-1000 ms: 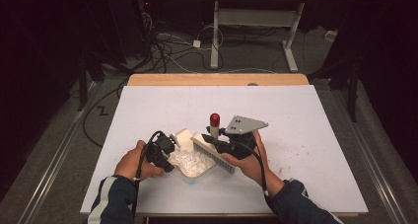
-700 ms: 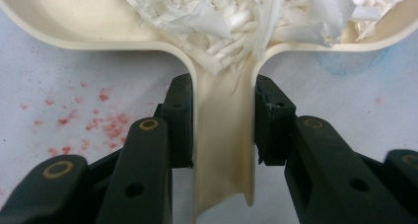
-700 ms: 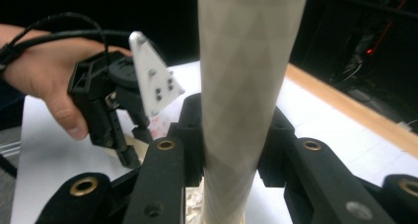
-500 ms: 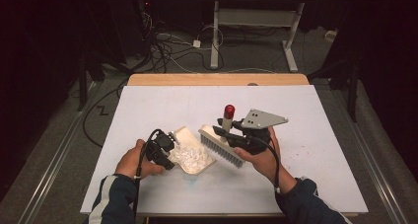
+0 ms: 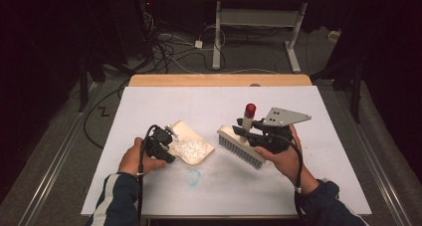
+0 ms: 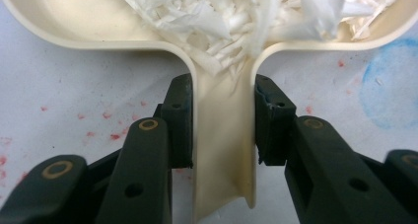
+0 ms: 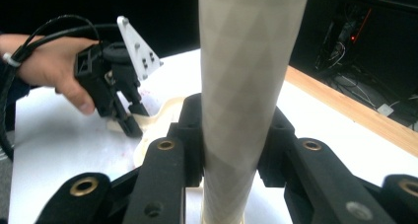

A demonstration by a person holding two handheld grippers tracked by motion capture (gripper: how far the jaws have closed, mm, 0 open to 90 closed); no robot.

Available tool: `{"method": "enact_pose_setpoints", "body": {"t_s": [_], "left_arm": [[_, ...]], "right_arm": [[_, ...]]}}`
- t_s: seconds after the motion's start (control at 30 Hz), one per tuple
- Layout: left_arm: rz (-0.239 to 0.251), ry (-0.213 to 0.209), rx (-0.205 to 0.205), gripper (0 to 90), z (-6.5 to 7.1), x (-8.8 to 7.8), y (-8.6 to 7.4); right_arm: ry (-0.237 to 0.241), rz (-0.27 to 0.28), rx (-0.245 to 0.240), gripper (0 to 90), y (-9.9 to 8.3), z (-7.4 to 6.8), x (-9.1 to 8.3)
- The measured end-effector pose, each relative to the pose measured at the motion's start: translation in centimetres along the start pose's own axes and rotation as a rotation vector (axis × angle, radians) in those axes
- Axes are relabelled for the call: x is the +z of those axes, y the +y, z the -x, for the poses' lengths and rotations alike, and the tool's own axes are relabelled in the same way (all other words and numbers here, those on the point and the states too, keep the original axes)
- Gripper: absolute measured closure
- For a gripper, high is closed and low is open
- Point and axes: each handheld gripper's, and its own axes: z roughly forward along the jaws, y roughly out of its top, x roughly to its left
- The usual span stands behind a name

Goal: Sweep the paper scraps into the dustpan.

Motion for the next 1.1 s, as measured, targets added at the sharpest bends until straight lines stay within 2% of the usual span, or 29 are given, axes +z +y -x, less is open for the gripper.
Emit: {"method": "enact_pose_setpoints", "body": {"t_s": [0.17, 0.3, 0.37, 0.47, 0.57, 0.63, 0.7, 0.83, 0.93, 1.1], "left_arm": [[0.021, 0.014, -0.04, 63.0, -0.5, 0.0, -0.2], [0.036, -0.001, -0.07, 63.0, -0.8, 0.0, -0.3], [0.048, 0.006, -0.08, 63.0, -1.0, 0.0, -0.3], [0.082, 0.021, -0.127, 62.9, -1.4, 0.0, -0.5], [0.115, 0.013, -0.168, 62.9, -2.0, 0.0, -0.8], [0.123, 0.038, -0.199, 62.8, -2.3, 0.0, -0.9], [0.135, 0.039, -0.232, 62.8, -2.5, -0.1, -1.0], [0.139, 0.073, -0.288, 62.8, -2.8, -0.1, -1.4], [0.148, 0.067, -0.304, 62.8, -3.0, -0.2, -1.9], [0.186, 0.072, -0.356, 62.6, -3.4, -0.7, -2.9]], "right_arm": [[-0.001, -0.023, -0.002, 70.3, -0.4, 0.6, -1.8], [0.001, -0.04, -0.001, 70.3, -0.7, 1.2, -3.4], [0.008, -0.052, -0.003, 70.3, -0.9, 1.5, -4.1], [0.009, -0.072, 0.003, 70.3, -1.1, 2.0, -5.1], [0.021, -0.086, 0.015, 70.2, -1.2, 2.8, -6.2], [0.037, -0.098, 0.03, 70.3, -1.3, 3.4, -6.8], [0.051, -0.108, 0.041, 70.2, -1.5, 3.8, -7.2], [0.099, -0.148, 0.064, 70.2, -1.9, 4.1, -7.7], [0.136, -0.169, 0.095, 70.3, -2.3, 4.4, -8.0], [0.164, -0.201, 0.12, 70.2, -2.9, 5.0, -8.1]]}}
